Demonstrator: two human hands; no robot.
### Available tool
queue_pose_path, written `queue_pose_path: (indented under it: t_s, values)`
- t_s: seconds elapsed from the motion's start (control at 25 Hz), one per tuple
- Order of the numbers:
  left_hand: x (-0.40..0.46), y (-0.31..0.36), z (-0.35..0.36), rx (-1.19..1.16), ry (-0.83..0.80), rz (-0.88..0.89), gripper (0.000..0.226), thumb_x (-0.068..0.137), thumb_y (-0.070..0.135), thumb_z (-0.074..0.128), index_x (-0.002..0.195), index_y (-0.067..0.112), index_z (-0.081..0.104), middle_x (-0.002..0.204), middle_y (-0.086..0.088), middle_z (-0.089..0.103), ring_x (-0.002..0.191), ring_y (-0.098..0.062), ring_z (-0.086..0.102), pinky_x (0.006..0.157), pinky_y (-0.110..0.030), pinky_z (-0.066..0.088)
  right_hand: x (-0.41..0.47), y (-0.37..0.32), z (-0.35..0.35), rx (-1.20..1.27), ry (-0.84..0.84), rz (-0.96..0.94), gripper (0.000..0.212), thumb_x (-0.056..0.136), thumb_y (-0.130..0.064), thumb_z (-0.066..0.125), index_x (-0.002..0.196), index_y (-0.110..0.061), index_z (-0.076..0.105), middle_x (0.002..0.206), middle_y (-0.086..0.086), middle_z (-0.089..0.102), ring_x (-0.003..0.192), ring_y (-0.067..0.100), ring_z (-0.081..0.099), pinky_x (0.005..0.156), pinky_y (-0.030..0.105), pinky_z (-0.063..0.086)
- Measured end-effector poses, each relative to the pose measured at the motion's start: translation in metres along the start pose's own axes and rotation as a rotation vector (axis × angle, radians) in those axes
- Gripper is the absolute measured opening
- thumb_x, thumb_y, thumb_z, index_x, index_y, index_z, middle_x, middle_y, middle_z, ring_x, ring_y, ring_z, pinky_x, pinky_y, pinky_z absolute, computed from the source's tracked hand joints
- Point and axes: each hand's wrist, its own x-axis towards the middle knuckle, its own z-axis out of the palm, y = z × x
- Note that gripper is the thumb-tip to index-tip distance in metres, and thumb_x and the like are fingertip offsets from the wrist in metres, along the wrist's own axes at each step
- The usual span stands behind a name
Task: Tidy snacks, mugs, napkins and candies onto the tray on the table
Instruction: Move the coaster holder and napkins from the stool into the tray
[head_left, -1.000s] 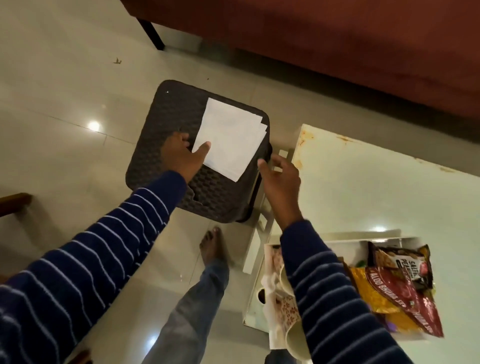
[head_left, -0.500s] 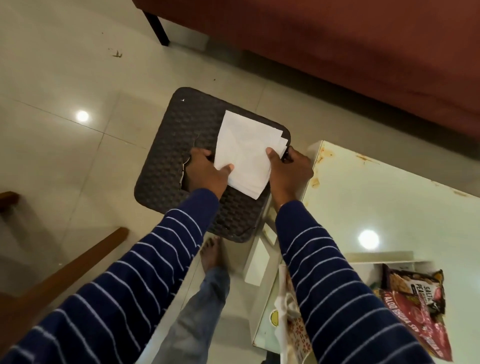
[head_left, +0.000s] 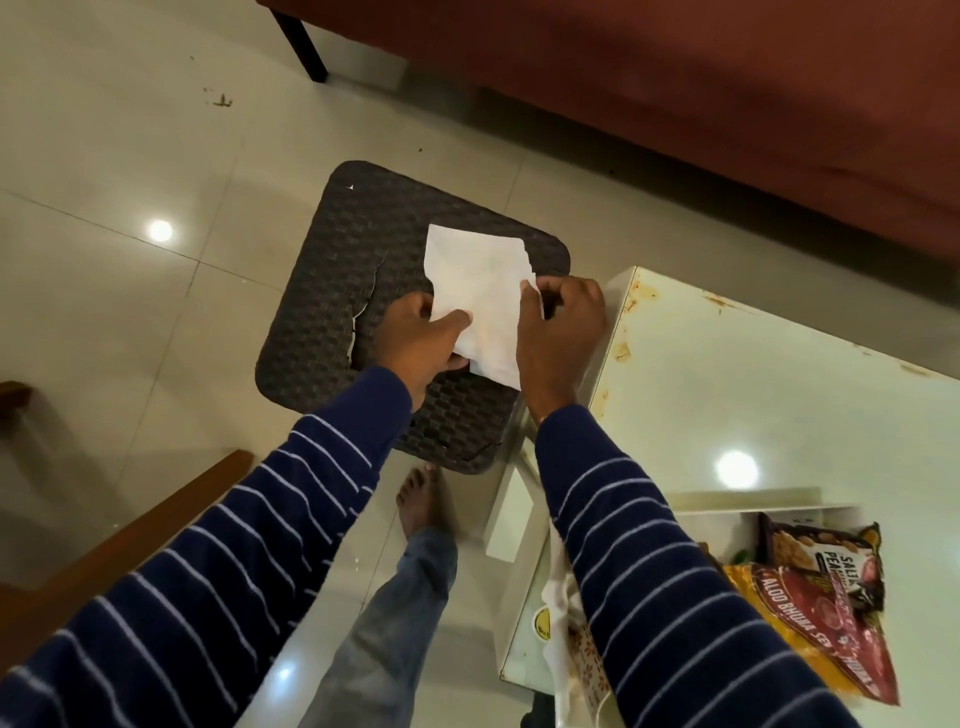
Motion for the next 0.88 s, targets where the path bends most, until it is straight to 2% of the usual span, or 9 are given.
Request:
queue_pose_path:
  t_s: [0.12, 0.16, 0.24, 0.36, 0.44, 0.52, 0.64, 0.76, 0.88]
  values:
    - [-0.007, 0.009, 0.000, -0.110, -0.007, -0.024, 0.023, 0.087, 0.009, 0.069, 0.108, 0.015, 0.064, 0.107, -0.002, 0.070, 0.093, -0.019, 0.070, 0.062, -0.027, 0.060, -0.017, -0.002, -0.007, -0.025, -0.171, -0.230, 0.010, 0.088, -0.025, 0.068, 0.096, -0.019, 0.067, 0.128, -0.002, 0.065, 0.119, 0.007, 0.052, 0.101, 0.014, 0.039]
    - [-0.010, 0.012, 0.000, -0.147, -0.015, -0.027, 0.025, 0.087, 0.009, 0.070, 0.111, 0.013, 0.064, 0.106, -0.003, 0.072, 0.092, -0.020, 0.072, 0.064, -0.028, 0.060, -0.023, -0.003, -0.010, -0.017, -0.247, -0.294, 0.011, 0.088, -0.026, 0.067, 0.098, -0.021, 0.065, 0.133, -0.003, 0.062, 0.122, 0.002, 0.046, 0.102, 0.007, 0.031]
    - [-0.018, 0.016, -0.002, -0.165, -0.030, -0.010, 0.024, 0.088, 0.013, 0.069, 0.112, 0.013, 0.066, 0.101, -0.003, 0.075, 0.090, -0.019, 0.074, 0.069, -0.030, 0.061, -0.035, -0.007, -0.015, 0.011, -0.379, -0.361, 0.014, 0.088, -0.031, 0.061, 0.101, -0.027, 0.058, 0.136, -0.003, 0.061, 0.122, 0.001, 0.046, 0.098, 0.004, 0.029]
    - [-0.030, 0.019, -0.004, -0.134, -0.047, 0.028, 0.020, 0.093, 0.015, 0.061, 0.111, 0.018, 0.068, 0.102, 0.000, 0.076, 0.093, -0.016, 0.073, 0.077, -0.036, 0.062, -0.043, -0.009, -0.021, 0.074, -0.469, -0.402, 0.026, 0.087, -0.038, 0.060, 0.108, -0.025, 0.052, 0.134, -0.001, 0.062, 0.118, 0.012, 0.057, 0.091, 0.014, 0.045]
    - [-0.036, 0.021, -0.004, -0.128, -0.045, 0.045, 0.019, 0.093, 0.013, 0.057, 0.106, 0.021, 0.069, 0.098, 0.001, 0.077, 0.093, -0.018, 0.073, 0.081, -0.037, 0.060, -0.044, -0.007, -0.026, 0.071, -0.489, -0.437, 0.037, 0.084, -0.039, 0.068, 0.112, -0.020, 0.053, 0.133, -0.001, 0.062, 0.118, 0.012, 0.058, 0.091, 0.028, 0.054]
    - [-0.041, 0.024, -0.004, -0.149, -0.063, 0.044, 0.020, 0.094, 0.014, 0.057, 0.107, 0.020, 0.070, 0.099, 0.000, 0.077, 0.097, -0.020, 0.072, 0.082, -0.038, 0.058, -0.043, -0.005, -0.030, 0.041, -0.488, -0.449, 0.045, 0.083, -0.036, 0.072, 0.119, -0.018, 0.052, 0.132, -0.001, 0.061, 0.120, 0.015, 0.057, 0.095, 0.039, 0.054]
    - [-0.047, 0.025, -0.002, -0.193, -0.125, 0.033, 0.021, 0.097, 0.028, 0.057, 0.113, 0.020, 0.068, 0.106, -0.003, 0.075, 0.102, -0.021, 0.071, 0.078, -0.038, 0.061, -0.041, -0.002, -0.032, 0.015, -0.488, -0.418, 0.047, 0.091, -0.024, 0.067, 0.133, -0.020, 0.045, 0.134, 0.001, 0.058, 0.124, 0.017, 0.055, 0.100, 0.042, 0.052]
    - [-0.046, 0.026, -0.004, -0.195, -0.230, 0.016, 0.047, 0.100, 0.054, 0.040, 0.121, 0.021, 0.064, 0.110, -0.004, 0.075, 0.102, -0.019, 0.071, 0.081, -0.039, 0.059, -0.036, -0.004, -0.035, 0.122, -0.473, -0.304, 0.041, 0.096, -0.016, 0.059, 0.134, -0.022, 0.043, 0.128, -0.007, 0.059, 0.118, 0.004, 0.057, 0.096, 0.028, 0.055]
    - [-0.040, 0.020, -0.003, -0.185, -0.194, 0.087, 0.037, 0.102, 0.041, 0.043, 0.116, 0.016, 0.066, 0.108, -0.002, 0.075, 0.103, -0.016, 0.071, 0.085, -0.036, 0.055, -0.025, -0.007, -0.036, 0.278, -0.360, -0.110, 0.039, 0.096, -0.009, 0.059, 0.131, -0.017, 0.045, 0.117, -0.017, 0.054, 0.108, -0.006, 0.057, 0.087, 0.007, 0.050]
